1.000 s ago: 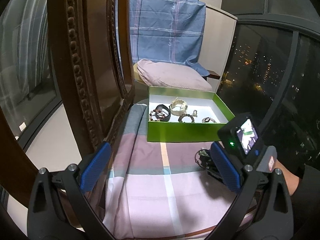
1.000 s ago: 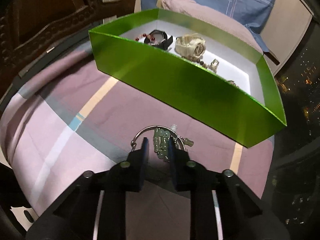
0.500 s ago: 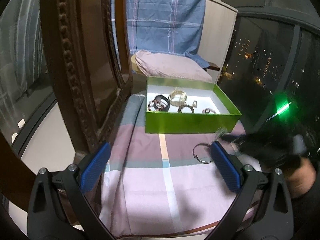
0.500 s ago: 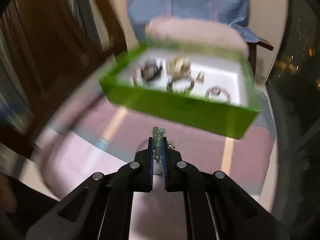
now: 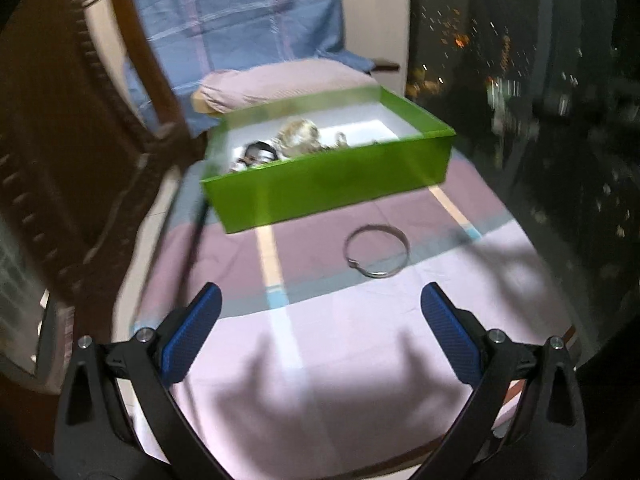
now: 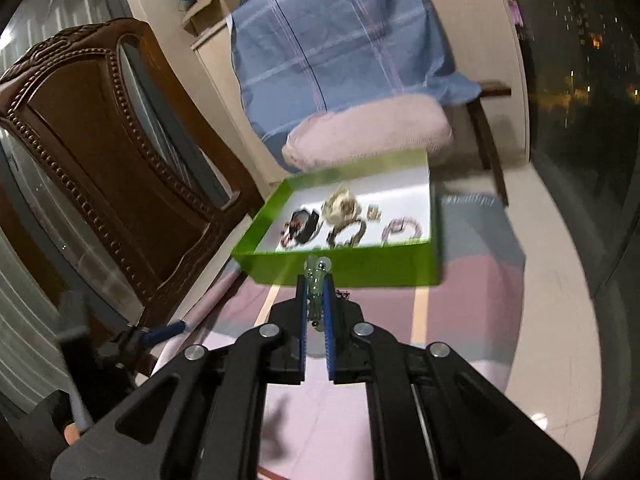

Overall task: Organize jewelry
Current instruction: 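Grasp the silver bangle with the left tool while the right tool holds the green charm, then carry the silver bangle and green charm over the green box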

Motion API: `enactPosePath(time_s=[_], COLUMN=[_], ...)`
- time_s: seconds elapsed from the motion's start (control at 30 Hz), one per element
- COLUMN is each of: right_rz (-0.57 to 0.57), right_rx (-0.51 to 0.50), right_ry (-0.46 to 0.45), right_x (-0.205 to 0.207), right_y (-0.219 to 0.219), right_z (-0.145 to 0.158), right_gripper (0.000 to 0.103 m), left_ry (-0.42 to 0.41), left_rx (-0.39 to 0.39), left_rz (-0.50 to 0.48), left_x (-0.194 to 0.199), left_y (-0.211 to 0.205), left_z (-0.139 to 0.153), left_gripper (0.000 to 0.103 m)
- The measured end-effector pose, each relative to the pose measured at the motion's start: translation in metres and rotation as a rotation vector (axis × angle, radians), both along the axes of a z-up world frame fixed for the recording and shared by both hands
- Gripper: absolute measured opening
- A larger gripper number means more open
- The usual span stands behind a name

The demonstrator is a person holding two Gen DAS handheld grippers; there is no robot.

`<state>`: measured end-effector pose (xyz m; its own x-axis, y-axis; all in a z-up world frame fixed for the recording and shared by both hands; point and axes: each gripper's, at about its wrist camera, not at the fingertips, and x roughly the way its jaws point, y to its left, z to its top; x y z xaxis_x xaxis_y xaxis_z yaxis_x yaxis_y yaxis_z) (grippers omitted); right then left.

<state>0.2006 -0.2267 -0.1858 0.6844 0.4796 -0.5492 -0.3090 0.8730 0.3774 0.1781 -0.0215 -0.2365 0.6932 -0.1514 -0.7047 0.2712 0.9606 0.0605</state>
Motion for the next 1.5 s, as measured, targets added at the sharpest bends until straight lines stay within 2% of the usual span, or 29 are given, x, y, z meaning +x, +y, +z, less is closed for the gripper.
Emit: enactPosePath(time_s=[0.4, 0.53, 0.6, 0.63, 0.67, 0.83, 0.87, 0.9, 0.93, 1.1, 1.17, 1.3, 1.37, 1.5], right_rz=[-0.011, -0.008, -0.006, -0.004, -0.002, 0.000, 0.001, 0.002, 0.003, 0.002, 0.002, -0.012, -0.021, -0.047], right_rx=[-0.020, -0.021, -0.020, -0.020, -0.021, -0.022, -0.023, -0.024, -0.025, -0.033, -0.033, -0.044, -0.056, -0.089], right_ry=[-0.015, -0.013, -0.011, -0.010, -0.009, -0.008, -0.008, -0.007, -0.007, -0.008, -0.009, -0.017, -0.027, -0.057], right_x=[0.003, 0.003, 0.003, 0.003, 0.003, 0.003, 0.003, 0.002, 0.002, 0.002, 0.002, 0.001, -0.001, -0.010], right_y=[-0.012, -0.015, -0.015, -0.016, -0.017, -0.017, -0.017, -0.017, -0.016, -0.014, -0.014, -0.014, -0.013, -0.008], right_z=[0.003, 0.004, 0.004, 0.004, 0.004, 0.003, 0.003, 0.003, 0.003, 0.002, 0.002, 0.003, 0.004, 0.004], right_gripper=[0.008, 0.008, 0.008, 0.008, 0.008, 0.008, 0.008, 0.008, 0.008, 0.008, 0.008, 0.008, 0.008, 0.008], left_ry=[0.129, 0.200, 0.247, 0.264, 0.265, 0.252, 0.248, 0.236, 0.224, 0.254, 0.219, 0.093, -0.006, -0.116], left_rx=[0.043, 0.061, 0.042, -0.011, -0.027, -0.025, -0.027, -0.029, -0.032, -0.053, -0.066, -0.099, -0.137, -0.207], left_rz=[-0.052, -0.040, -0.028, -0.015, -0.008, -0.002, -0.002, -0.002, 0.000, 0.001, 0.005, 0.028, 0.078, 0.160], left_x=[0.069, 0.085, 0.091, 0.093, 0.094, 0.090, 0.089, 0.089, 0.088, 0.087, 0.077, 0.049, 0.027, -0.001], left_y=[-0.069, -0.076, -0.075, -0.069, -0.066, -0.064, -0.063, -0.063, -0.063, -0.052, -0.040, -0.010, 0.017, 0.049], left_z=[-0.032, -0.049, -0.058, -0.059, -0.059, -0.055, -0.054, -0.052, -0.051, -0.043, -0.029, 0.019, 0.050, 0.078], left_gripper=[0.099, 0.094, 0.090, 0.090, 0.089, 0.089, 0.083, 0.068, 0.060, 0.060, 0.060, 0.060, 0.060, 0.060])
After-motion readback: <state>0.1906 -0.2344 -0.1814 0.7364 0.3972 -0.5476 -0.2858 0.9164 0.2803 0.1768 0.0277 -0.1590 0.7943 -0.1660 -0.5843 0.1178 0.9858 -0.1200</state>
